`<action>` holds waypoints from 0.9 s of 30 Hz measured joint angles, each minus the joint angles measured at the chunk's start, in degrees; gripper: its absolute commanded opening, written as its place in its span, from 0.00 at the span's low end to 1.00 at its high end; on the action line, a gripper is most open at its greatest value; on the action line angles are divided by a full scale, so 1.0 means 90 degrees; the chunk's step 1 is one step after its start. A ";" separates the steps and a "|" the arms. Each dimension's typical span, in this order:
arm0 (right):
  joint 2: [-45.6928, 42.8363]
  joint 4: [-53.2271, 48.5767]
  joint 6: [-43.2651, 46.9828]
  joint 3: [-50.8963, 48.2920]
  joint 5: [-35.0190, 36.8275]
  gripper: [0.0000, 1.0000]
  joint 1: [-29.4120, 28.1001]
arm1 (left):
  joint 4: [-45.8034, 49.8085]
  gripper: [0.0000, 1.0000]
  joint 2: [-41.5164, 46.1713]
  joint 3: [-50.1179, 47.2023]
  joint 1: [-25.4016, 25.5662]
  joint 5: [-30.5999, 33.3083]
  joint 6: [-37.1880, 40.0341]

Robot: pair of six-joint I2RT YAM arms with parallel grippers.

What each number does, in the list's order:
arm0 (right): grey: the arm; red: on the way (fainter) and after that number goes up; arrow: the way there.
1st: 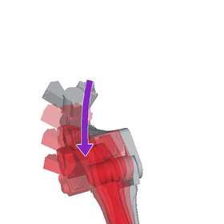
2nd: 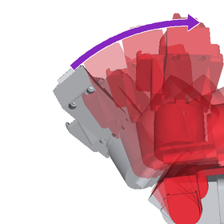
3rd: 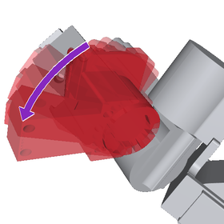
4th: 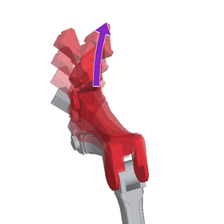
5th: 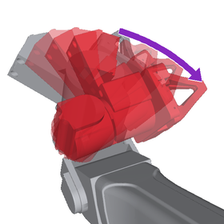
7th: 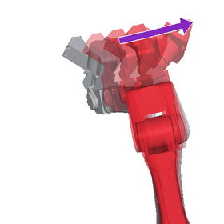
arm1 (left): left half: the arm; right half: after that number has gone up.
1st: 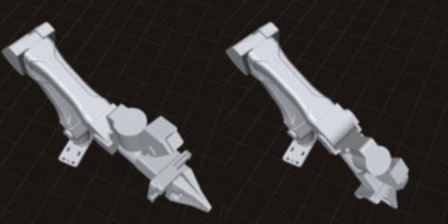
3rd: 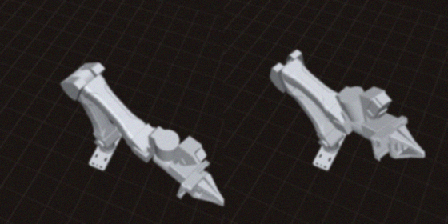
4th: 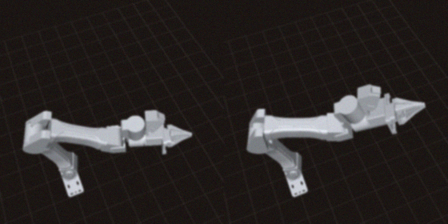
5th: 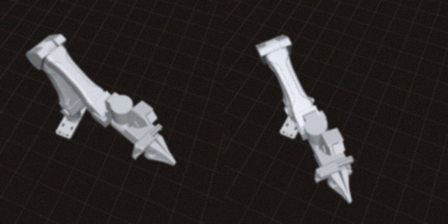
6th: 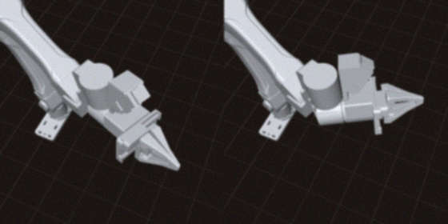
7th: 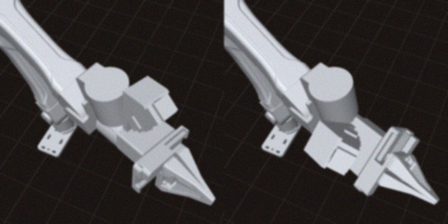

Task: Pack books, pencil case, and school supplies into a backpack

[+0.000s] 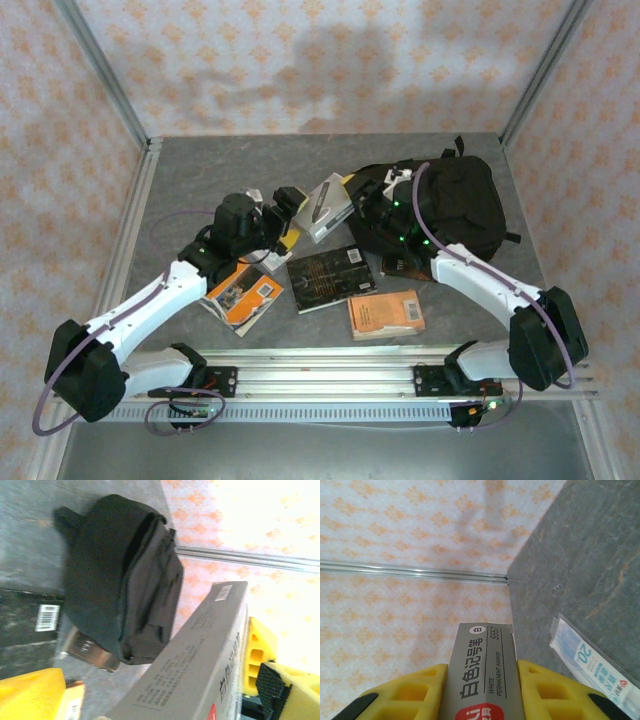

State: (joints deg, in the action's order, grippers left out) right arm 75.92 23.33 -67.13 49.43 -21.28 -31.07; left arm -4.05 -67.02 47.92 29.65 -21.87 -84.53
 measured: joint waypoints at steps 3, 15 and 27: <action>-0.0068 0.0245 -0.0172 -0.0151 0.0160 0.23 0.0000 | -0.0478 0.80 -0.0015 -0.0102 0.0085 0.0063 -0.0338; -0.0097 0.0374 -0.0580 -0.0304 0.0525 0.26 0.0032 | -0.1304 0.40 -0.0209 -0.0287 0.0151 0.0338 -0.0726; -0.0102 0.0260 -0.0566 -0.0301 0.0634 0.73 -0.0002 | -0.1309 0.34 -0.0092 -0.0311 0.0165 0.0665 -0.0619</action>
State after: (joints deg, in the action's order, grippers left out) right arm 75.00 25.67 -72.23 46.72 -15.57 -31.09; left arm -15.84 -67.85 45.12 31.14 -15.88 -90.11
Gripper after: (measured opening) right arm 0.656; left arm 0.362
